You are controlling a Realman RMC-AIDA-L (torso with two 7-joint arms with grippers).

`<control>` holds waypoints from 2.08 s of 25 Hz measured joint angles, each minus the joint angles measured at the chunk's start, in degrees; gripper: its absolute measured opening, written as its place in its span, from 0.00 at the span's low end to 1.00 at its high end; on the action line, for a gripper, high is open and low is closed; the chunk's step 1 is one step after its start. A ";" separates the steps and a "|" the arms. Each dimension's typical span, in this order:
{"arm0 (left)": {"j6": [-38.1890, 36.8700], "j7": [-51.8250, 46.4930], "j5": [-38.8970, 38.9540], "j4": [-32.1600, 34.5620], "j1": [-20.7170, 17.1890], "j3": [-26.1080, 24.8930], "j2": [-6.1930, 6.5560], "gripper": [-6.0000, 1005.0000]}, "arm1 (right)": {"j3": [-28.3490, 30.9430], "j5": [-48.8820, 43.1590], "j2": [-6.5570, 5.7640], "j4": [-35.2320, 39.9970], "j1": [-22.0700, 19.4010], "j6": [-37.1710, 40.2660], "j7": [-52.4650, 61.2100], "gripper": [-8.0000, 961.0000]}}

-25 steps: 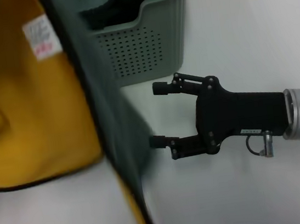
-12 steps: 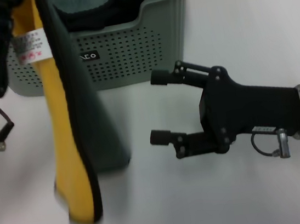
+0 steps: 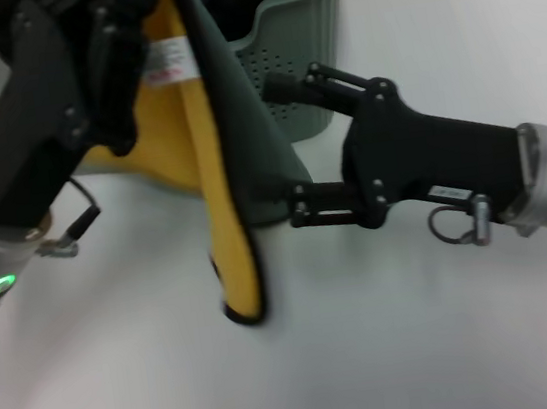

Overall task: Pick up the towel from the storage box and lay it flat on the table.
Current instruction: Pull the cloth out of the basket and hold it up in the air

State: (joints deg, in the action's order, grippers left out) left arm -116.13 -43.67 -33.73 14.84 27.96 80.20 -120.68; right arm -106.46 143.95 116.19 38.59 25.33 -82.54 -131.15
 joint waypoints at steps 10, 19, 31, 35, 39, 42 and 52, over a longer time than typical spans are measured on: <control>6.24 3.33 0.35 -2.45 3.50 2.68 -0.09 0.02 | -7.37 5.41 0.00 0.27 0.98 2.23 -2.88 0.91; 6.55 4.00 3.05 -2.14 3.70 5.50 -0.08 0.02 | -8.59 9.20 0.00 -0.08 0.90 7.99 -3.74 0.91; 6.11 4.89 8.06 -0.90 3.06 7.85 -0.08 0.02 | -10.39 12.11 0.00 -3.42 -0.62 15.13 -4.11 0.90; 6.05 4.91 8.95 -0.72 2.96 7.71 -0.04 0.02 | -10.86 12.19 0.00 -5.41 -0.83 14.97 -4.02 0.88; 6.03 4.95 9.20 -0.39 2.88 7.69 0.00 0.02 | -12.52 11.79 0.00 -7.19 -1.47 15.03 -4.79 0.81; 6.03 5.03 9.23 -0.38 2.73 7.64 0.01 0.02 | -13.65 11.71 -0.01 -8.52 -1.66 14.12 -5.39 0.76; 6.10 5.09 9.39 -0.39 1.53 7.60 0.00 0.02 | -14.23 10.32 -0.34 -9.64 -4.65 8.89 -7.24 0.76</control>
State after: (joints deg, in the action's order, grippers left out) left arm -110.03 -38.58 -24.34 14.44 29.49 87.80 -120.68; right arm -120.69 154.27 115.85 28.95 20.67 -73.66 -138.39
